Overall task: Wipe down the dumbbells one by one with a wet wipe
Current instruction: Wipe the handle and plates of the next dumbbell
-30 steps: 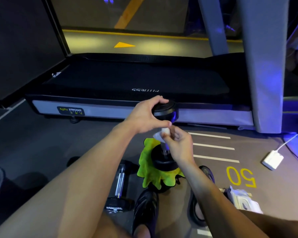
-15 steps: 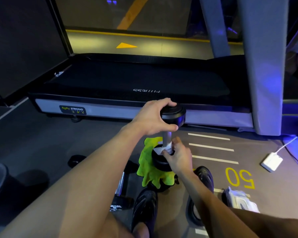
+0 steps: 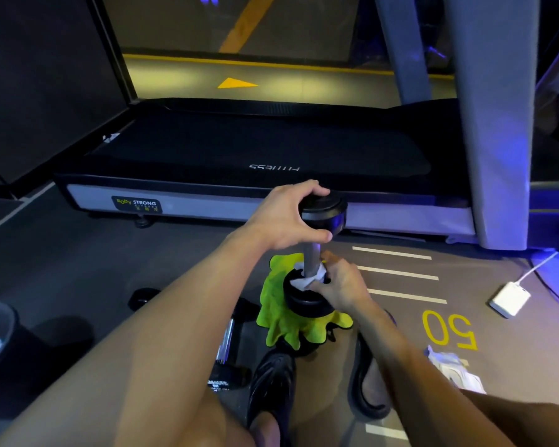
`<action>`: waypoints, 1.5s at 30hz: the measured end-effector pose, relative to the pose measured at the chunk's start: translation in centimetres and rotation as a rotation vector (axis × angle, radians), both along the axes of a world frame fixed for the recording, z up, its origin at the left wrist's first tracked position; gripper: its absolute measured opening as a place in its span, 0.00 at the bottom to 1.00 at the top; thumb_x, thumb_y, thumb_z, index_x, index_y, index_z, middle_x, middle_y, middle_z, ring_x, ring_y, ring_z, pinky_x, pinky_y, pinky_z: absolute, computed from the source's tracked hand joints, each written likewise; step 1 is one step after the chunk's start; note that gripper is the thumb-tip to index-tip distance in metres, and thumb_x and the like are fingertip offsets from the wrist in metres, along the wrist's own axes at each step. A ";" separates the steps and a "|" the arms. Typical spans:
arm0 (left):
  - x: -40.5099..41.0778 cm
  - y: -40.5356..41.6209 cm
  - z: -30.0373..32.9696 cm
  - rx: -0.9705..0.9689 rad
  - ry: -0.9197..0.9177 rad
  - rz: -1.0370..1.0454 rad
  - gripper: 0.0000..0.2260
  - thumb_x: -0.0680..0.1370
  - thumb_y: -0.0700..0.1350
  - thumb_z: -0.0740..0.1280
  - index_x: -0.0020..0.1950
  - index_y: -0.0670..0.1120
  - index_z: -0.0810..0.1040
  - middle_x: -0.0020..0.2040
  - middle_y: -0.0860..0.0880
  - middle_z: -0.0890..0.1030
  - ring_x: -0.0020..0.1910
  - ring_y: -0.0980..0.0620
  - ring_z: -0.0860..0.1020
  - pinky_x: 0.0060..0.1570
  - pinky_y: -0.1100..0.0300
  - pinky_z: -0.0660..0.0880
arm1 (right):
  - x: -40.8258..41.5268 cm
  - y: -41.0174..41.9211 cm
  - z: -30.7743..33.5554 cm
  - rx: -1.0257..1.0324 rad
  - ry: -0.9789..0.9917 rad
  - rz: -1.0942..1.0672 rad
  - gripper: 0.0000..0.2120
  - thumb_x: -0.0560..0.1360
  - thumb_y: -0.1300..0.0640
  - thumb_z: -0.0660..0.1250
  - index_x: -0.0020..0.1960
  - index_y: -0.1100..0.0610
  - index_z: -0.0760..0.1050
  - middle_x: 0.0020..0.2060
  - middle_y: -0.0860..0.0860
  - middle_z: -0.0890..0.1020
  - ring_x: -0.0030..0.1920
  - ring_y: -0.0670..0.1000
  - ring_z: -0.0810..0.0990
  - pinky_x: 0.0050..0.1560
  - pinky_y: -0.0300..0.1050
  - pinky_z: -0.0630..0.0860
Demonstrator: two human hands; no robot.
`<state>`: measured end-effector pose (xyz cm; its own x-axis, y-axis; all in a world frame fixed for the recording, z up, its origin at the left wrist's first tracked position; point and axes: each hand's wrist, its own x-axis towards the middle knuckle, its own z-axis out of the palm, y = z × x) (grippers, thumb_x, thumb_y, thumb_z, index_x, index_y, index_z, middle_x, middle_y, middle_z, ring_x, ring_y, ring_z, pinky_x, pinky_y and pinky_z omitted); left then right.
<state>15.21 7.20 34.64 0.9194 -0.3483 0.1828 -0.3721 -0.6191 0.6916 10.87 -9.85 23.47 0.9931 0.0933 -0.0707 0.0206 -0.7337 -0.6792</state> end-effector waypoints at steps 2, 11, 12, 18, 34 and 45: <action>0.1 0.3 -0.1 -0.001 0.004 -0.013 0.36 0.61 0.54 0.83 0.68 0.58 0.78 0.76 0.55 0.73 0.74 0.55 0.71 0.72 0.61 0.65 | 0.4 -1.4 0.2 -0.012 0.013 0.053 0.13 0.69 0.58 0.72 0.46 0.41 0.75 0.40 0.47 0.86 0.46 0.55 0.84 0.45 0.45 0.76; -0.3 -0.1 -0.3 0.010 -0.023 -0.022 0.37 0.60 0.57 0.82 0.69 0.60 0.76 0.78 0.57 0.71 0.76 0.54 0.67 0.77 0.54 0.64 | -0.5 -1.6 -1.1 -0.082 -0.329 -0.250 0.08 0.70 0.63 0.71 0.43 0.57 0.72 0.41 0.52 0.75 0.40 0.60 0.75 0.38 0.49 0.69; -0.3 -0.1 -0.4 0.013 -0.023 -0.018 0.38 0.59 0.59 0.80 0.69 0.62 0.76 0.77 0.58 0.71 0.76 0.54 0.67 0.76 0.53 0.64 | -0.6 -1.2 -1.0 -0.142 -0.323 -0.223 0.06 0.71 0.63 0.70 0.47 0.59 0.74 0.45 0.54 0.75 0.44 0.61 0.76 0.39 0.49 0.69; -0.2 -0.5 -0.3 0.003 -0.012 0.004 0.37 0.59 0.58 0.81 0.68 0.62 0.76 0.76 0.58 0.72 0.75 0.55 0.67 0.73 0.60 0.64 | -2.3 1.2 -0.9 -0.340 -0.182 -0.141 0.10 0.74 0.57 0.67 0.52 0.60 0.80 0.49 0.59 0.80 0.55 0.62 0.77 0.53 0.53 0.75; -0.3 -1.1 0.4 0.015 -0.004 0.017 0.35 0.63 0.52 0.83 0.69 0.60 0.77 0.77 0.60 0.71 0.75 0.56 0.67 0.69 0.63 0.62 | -2.7 5.2 -1.1 -0.632 -0.306 0.067 0.08 0.66 0.62 0.76 0.42 0.52 0.85 0.38 0.50 0.82 0.41 0.55 0.84 0.30 0.47 0.76; 0.4 -1.7 0.5 0.046 -0.006 0.036 0.35 0.65 0.53 0.82 0.71 0.61 0.76 0.77 0.61 0.70 0.76 0.54 0.66 0.66 0.65 0.58 | -2.5 2.0 -0.2 -0.158 -0.385 -0.131 0.09 0.75 0.58 0.68 0.54 0.50 0.82 0.47 0.53 0.80 0.43 0.62 0.81 0.41 0.53 0.77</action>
<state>15.58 5.46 35.18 0.9304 -0.3236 0.1724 -0.3530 -0.6633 0.6599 8.41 -7.84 23.29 0.9524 -0.0179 0.3042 0.1500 -0.8414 -0.5192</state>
